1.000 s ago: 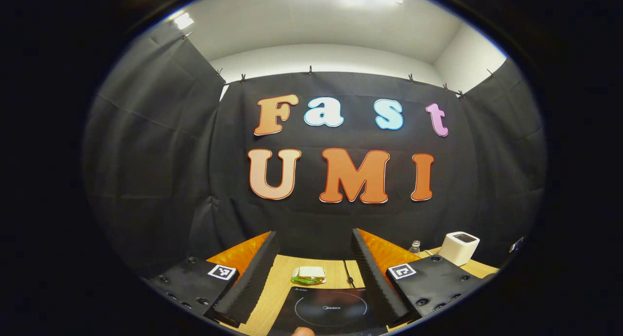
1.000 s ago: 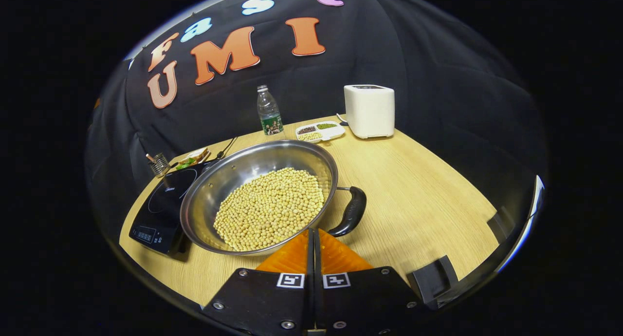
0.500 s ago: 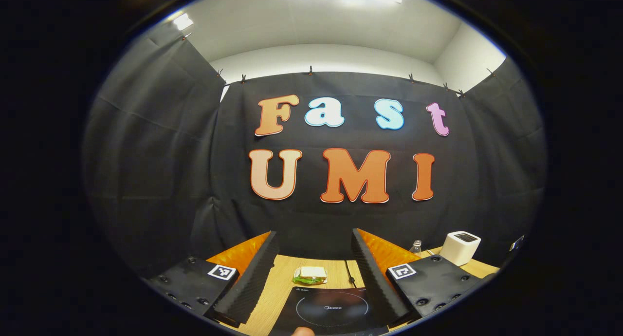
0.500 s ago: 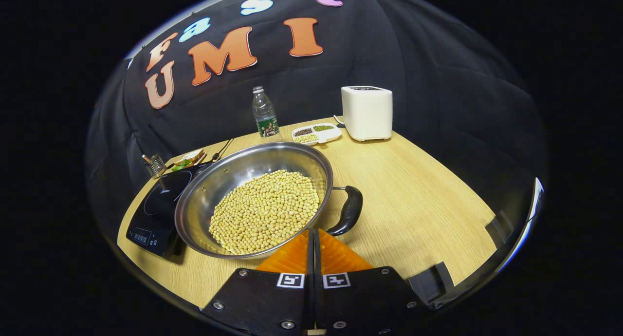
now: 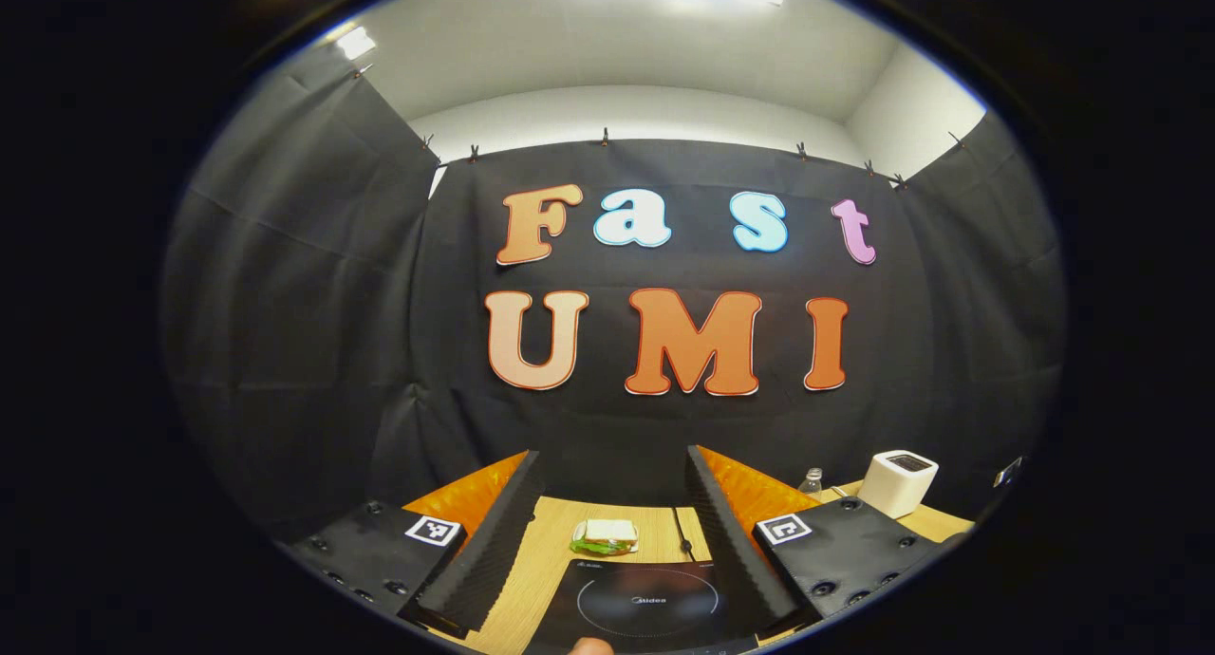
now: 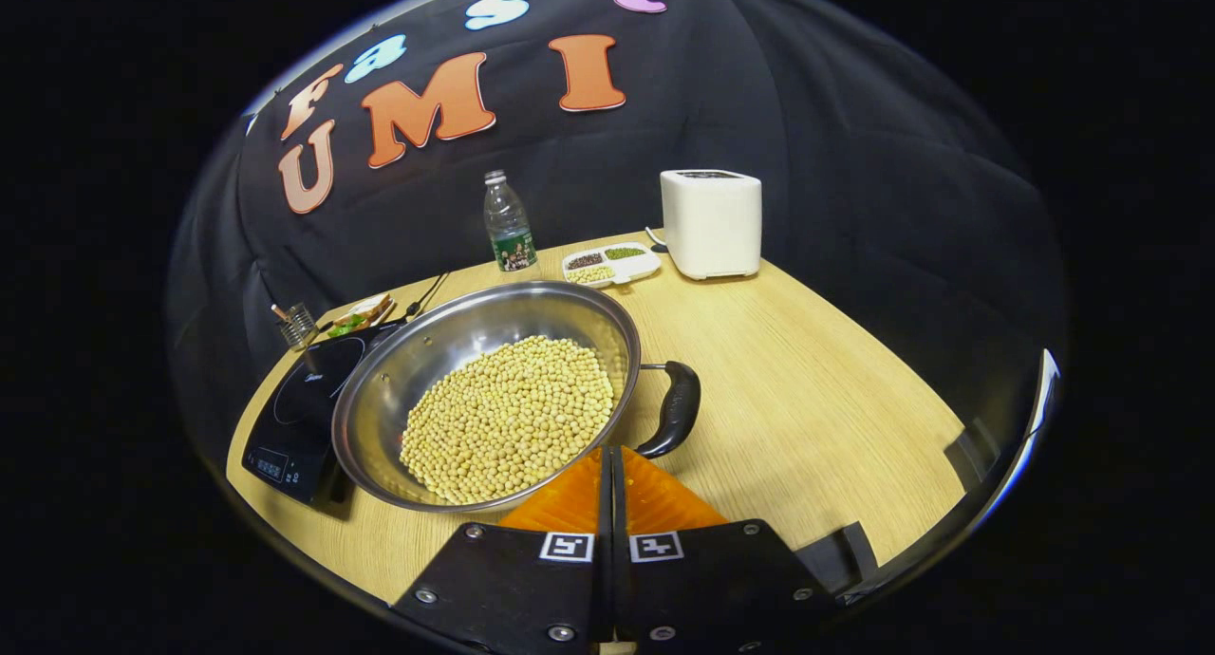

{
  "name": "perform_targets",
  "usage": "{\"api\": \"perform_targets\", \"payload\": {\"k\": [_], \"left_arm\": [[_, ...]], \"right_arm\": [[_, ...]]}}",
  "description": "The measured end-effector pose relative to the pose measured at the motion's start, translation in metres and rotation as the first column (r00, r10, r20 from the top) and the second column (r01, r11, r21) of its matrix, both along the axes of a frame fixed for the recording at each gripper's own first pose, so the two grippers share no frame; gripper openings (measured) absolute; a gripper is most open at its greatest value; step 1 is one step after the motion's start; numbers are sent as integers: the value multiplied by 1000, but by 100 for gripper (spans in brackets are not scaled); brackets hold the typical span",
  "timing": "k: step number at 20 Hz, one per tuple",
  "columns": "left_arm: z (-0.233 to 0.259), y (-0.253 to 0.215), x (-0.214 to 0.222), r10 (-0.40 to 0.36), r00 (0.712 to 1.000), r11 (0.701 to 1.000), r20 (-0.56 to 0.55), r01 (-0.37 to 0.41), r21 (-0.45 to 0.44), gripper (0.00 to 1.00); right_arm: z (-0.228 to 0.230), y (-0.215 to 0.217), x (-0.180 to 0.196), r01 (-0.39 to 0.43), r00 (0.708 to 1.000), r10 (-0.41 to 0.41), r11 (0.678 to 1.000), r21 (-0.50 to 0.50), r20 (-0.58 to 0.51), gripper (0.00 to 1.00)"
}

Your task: First push the handle of the pot to place it horizontally, then grasp the pot with both hands and set it on the induction cooktop.

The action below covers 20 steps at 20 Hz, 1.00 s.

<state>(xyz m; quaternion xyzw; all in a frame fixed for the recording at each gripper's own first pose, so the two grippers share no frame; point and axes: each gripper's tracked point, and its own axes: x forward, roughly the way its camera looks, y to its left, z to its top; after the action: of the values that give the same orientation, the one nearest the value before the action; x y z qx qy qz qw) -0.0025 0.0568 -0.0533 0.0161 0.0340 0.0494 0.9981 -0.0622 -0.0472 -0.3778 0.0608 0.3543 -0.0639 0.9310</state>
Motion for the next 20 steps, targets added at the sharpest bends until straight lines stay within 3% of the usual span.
{"api": "perform_targets", "payload": {"k": [20], "left_arm": [[1,1,1,3,1000,1000,0,-3,0,97]], "right_arm": [[-2,-14,16,14,1000,-14,1000,-28,2,0]]}}
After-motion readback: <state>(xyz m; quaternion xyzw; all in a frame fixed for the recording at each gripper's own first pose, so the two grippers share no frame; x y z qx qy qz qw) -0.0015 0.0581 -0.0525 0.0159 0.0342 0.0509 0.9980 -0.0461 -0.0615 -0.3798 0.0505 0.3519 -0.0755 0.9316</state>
